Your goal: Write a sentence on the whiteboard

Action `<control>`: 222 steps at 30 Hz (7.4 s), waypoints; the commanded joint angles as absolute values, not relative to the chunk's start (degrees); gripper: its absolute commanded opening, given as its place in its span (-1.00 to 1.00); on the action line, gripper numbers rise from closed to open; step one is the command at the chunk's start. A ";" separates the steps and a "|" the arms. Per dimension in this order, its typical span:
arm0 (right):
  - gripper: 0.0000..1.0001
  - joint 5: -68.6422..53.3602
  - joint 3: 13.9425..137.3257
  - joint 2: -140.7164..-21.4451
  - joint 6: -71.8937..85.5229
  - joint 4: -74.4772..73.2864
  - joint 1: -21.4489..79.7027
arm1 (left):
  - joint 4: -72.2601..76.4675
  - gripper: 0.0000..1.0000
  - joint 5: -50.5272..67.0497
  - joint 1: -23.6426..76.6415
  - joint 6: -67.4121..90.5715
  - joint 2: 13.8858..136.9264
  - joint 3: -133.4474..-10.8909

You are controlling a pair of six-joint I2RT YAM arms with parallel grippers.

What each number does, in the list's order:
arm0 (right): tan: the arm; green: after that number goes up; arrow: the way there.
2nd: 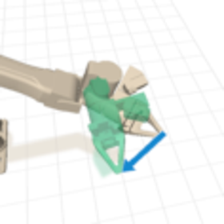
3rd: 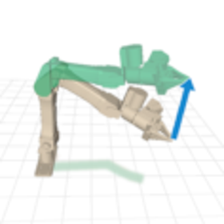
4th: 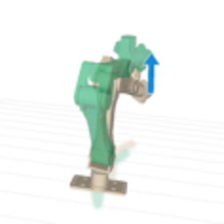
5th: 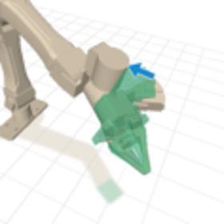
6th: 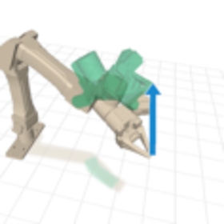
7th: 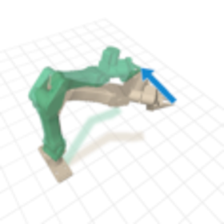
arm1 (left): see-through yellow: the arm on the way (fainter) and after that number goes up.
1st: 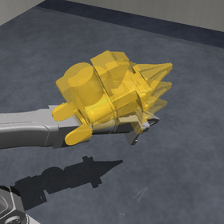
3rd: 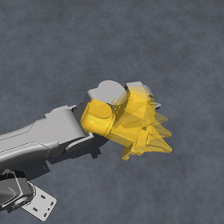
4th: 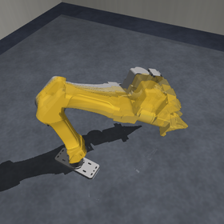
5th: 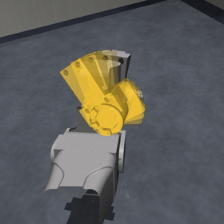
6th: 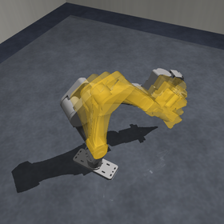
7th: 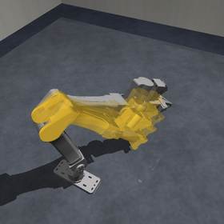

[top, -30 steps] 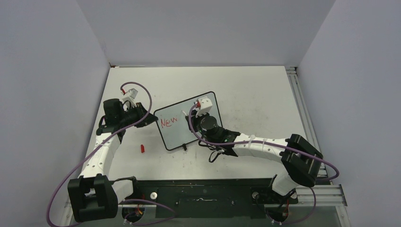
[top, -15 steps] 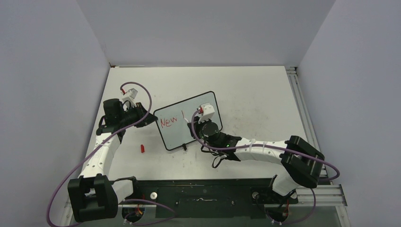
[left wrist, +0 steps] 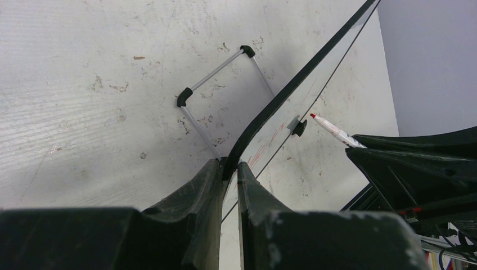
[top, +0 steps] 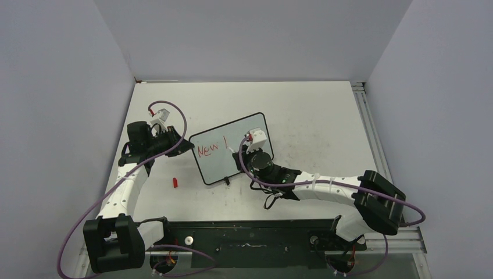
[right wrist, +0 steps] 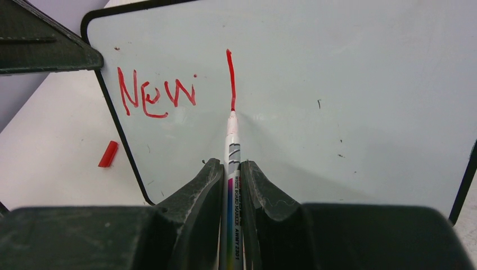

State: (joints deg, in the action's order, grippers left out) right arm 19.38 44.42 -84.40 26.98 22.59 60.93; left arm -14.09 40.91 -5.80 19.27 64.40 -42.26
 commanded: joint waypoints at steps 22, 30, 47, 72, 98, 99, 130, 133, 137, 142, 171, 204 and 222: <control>-0.89 21.98 49.57 -86.91 24.11 26.46 61.06 | -13.17 -0.80 41.46 -5.65 19.16 63.78 -43.68; -0.89 21.85 49.57 -87.75 24.56 26.24 60.40 | -13.14 -0.81 41.44 -5.54 19.07 63.74 -43.77; -0.89 24.43 47.02 -85.51 25.77 24.72 59.38 | -13.26 -0.80 41.42 -5.54 19.07 63.51 -43.68; -0.89 23.82 44.57 -85.92 28.32 24.33 60.93 | -13.25 -0.80 41.51 -5.53 19.07 63.34 -43.58; -0.89 22.57 46.50 -86.10 27.26 26.41 62.62 | -13.27 -0.80 41.54 -5.45 19.07 63.09 -43.48; -0.89 22.49 46.49 -85.51 27.18 26.41 62.66 | -13.25 -0.80 41.49 -5.45 19.07 63.05 -43.49; -0.89 16.81 45.34 -82.83 25.77 26.79 57.29 | -13.37 -0.81 41.33 -5.37 18.98 63.56 -43.59; -0.89 16.71 45.57 -83.64 25.91 26.80 57.28 | -13.40 -0.80 41.26 -5.38 18.94 63.55 -43.57; -0.89 16.70 45.79 -84.26 25.93 26.75 57.26 | -13.44 -0.80 41.25 -5.38 18.96 63.59 -43.59; -0.89 17.15 45.88 -84.71 26.03 26.53 57.19 | -13.44 -0.81 41.28 -5.36 18.90 63.57 -43.64; -0.89 20.82 44.63 -83.04 27.23 23.47 55.57 | -13.47 -0.80 41.34 -5.36 18.90 63.27 -43.51; -0.89 17.82 47.20 -84.98 25.95 27.23 55.27 | -13.40 -0.80 41.52 -5.39 18.98 63.42 -43.59; -0.89 17.12 45.44 -86.11 26.66 26.49 57.17 | -13.35 -0.80 41.64 -5.36 18.98 63.29 -43.57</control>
